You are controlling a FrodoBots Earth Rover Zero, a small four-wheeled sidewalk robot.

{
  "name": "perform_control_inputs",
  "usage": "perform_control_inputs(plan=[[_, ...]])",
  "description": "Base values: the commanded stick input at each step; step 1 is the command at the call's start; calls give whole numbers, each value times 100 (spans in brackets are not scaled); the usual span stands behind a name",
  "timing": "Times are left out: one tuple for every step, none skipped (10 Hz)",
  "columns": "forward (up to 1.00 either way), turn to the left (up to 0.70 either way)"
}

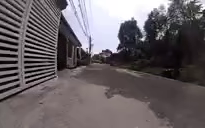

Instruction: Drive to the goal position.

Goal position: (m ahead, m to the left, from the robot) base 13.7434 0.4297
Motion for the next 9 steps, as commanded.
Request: perform_control_inputs(plan=[[100,27],[100,27],[100,23],[100,0],[100,0],[100,0],[100,0],[100,0],[100,0]])
